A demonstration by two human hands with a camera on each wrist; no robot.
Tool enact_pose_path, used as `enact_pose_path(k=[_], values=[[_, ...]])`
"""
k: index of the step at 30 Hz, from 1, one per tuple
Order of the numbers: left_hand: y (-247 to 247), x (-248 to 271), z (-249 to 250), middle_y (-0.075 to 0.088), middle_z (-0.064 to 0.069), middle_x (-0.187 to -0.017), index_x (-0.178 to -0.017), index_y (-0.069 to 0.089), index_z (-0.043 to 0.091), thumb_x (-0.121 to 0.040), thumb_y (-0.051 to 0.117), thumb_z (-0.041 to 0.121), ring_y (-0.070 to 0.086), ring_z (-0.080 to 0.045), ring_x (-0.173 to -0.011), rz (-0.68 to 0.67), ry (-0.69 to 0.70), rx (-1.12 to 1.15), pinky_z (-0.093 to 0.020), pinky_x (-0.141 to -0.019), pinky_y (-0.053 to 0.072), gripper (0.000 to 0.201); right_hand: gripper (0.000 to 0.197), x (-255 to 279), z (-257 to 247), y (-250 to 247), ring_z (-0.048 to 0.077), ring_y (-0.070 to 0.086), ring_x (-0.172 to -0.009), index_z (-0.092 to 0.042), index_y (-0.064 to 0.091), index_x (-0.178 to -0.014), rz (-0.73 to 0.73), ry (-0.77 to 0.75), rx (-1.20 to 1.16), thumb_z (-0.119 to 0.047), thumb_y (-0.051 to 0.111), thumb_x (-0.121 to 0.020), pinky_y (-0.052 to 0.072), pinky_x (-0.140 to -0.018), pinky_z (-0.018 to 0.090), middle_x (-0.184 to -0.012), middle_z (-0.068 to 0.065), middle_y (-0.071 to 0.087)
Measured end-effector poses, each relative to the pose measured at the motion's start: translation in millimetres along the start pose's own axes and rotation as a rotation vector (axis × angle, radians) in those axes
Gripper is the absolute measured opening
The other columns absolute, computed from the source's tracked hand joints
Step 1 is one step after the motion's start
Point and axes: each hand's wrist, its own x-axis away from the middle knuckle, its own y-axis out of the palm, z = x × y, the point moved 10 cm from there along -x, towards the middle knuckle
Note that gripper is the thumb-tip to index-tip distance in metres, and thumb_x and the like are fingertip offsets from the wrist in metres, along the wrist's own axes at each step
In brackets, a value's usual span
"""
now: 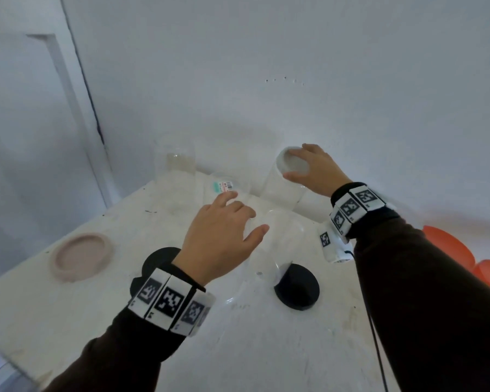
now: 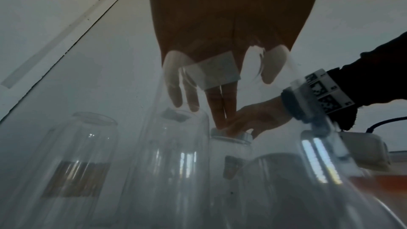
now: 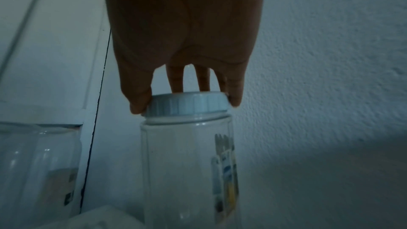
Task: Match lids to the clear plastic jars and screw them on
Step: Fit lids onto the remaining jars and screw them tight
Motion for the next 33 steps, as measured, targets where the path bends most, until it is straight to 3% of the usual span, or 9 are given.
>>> enact_pose_path(k=[8, 11, 15, 19, 22, 25, 27, 30, 33], values=[[2, -1, -1, 0.055, 0.010, -0.128, -0.120, 0.056, 0.025, -0.079, 0.006, 0.064, 0.024, -0.009, -0.136, 0.004, 0.010, 0.000, -0.032, -0.099, 0.033, 0.076, 0.041, -7, -15, 10, 0.022, 0.033, -0.123, -0.016, 0.050, -0.130, 0.004, -0.102, 0.069, -0.025, 0.056, -0.091, 0.035, -0.098, 0.033, -0.130, 0.009, 0.040], [2, -1, -1, 0.055, 0.009, -0.129, -0.120, 0.056, 0.024, -0.083, 0.012, 0.063, 0.024, -0.009, -0.137, 0.004, 0.009, 0.005, -0.032, -0.100, 0.033, 0.069, 0.044, -7, -17, 12, 0.022, 0.036, -0.123, -0.015, 0.047, -0.132, -0.015, -0.105, 0.101, -0.025, 0.057, -0.090, 0.036, -0.100, 0.035, -0.130, 0.008, 0.041], [2, -1, -1, 0.055, 0.010, -0.128, -0.120, 0.056, 0.025, -0.077, 0.002, 0.064, 0.024, -0.009, -0.136, 0.016, 0.027, -0.008, -0.032, -0.099, 0.033, 0.079, 0.049, -5, -18, 12, 0.024, 0.037, -0.126, -0.015, 0.043, -0.136, -0.047, -0.096, 0.127, -0.026, 0.056, -0.090, 0.030, -0.107, 0.037, -0.136, 0.008, 0.040], [2, -2, 1, 0.054, 0.009, -0.128, -0.120, 0.056, 0.023, -0.077, 0.006, 0.064, 0.029, -0.011, -0.134, 0.041, 0.063, 0.016, -0.031, -0.099, 0.034, 0.077, 0.050, 10, -24, 1, 0.023, 0.036, -0.128, -0.016, 0.043, -0.136, 0.004, -0.125, 0.069, -0.026, 0.059, -0.090, 0.031, -0.105, 0.033, -0.140, 0.005, 0.039], [-8, -1, -1, 0.052, 0.009, -0.129, -0.117, 0.057, 0.021, -0.081, 0.019, 0.060, 0.038, -0.008, -0.125, 0.159, 0.083, 0.185, -0.023, -0.095, 0.033, 0.065, 0.046, 30, -40, -12, 0.022, 0.040, -0.124, -0.017, 0.047, -0.132, 0.058, -0.176, 0.005, -0.027, 0.059, -0.089, 0.033, -0.100, 0.031, -0.136, 0.003, 0.043], [-29, 3, -13, 0.057, 0.009, -0.121, -0.109, 0.062, 0.019, -0.085, 0.039, 0.047, 0.046, -0.003, -0.116, 0.357, 0.085, 0.571, -0.011, -0.095, 0.033, 0.043, 0.044, 59, -64, -20, 0.018, 0.048, -0.117, -0.016, 0.050, -0.129, 0.062, -0.253, -0.011, -0.029, 0.059, -0.089, 0.035, -0.094, 0.024, -0.132, 0.002, 0.048], [-42, 8, -21, 0.060, 0.010, -0.116, -0.107, 0.062, 0.018, -0.087, 0.046, 0.038, 0.051, -0.001, -0.112, 0.430, 0.086, 0.735, -0.016, -0.096, 0.038, 0.032, 0.042, 81, -80, -23, 0.014, 0.051, -0.110, -0.018, 0.051, -0.128, 0.051, -0.297, -0.030, -0.031, 0.059, -0.089, 0.038, -0.090, 0.024, -0.129, -0.001, 0.051], [-63, 16, -34, 0.062, 0.012, -0.112, -0.107, 0.061, 0.018, -0.090, 0.051, 0.026, 0.054, 0.000, -0.108, 0.470, 0.072, 0.797, -0.023, -0.092, 0.045, 0.021, 0.037, 108, -102, -23, 0.009, 0.053, -0.106, -0.020, 0.053, -0.125, 0.026, -0.337, -0.106, -0.032, 0.056, -0.090, 0.042, -0.088, 0.023, -0.122, -0.005, 0.054], [-74, 26, -60, 0.063, 0.011, -0.106, -0.105, 0.063, 0.015, -0.092, 0.052, 0.021, 0.056, 0.002, -0.101, 0.484, 0.034, 0.751, -0.013, -0.084, 0.045, 0.018, 0.037, 130, -124, -15, 0.007, 0.053, -0.107, -0.020, 0.054, -0.124, -0.003, -0.398, -0.154, -0.036, 0.054, -0.090, 0.042, -0.089, 0.022, -0.121, -0.007, 0.053]])
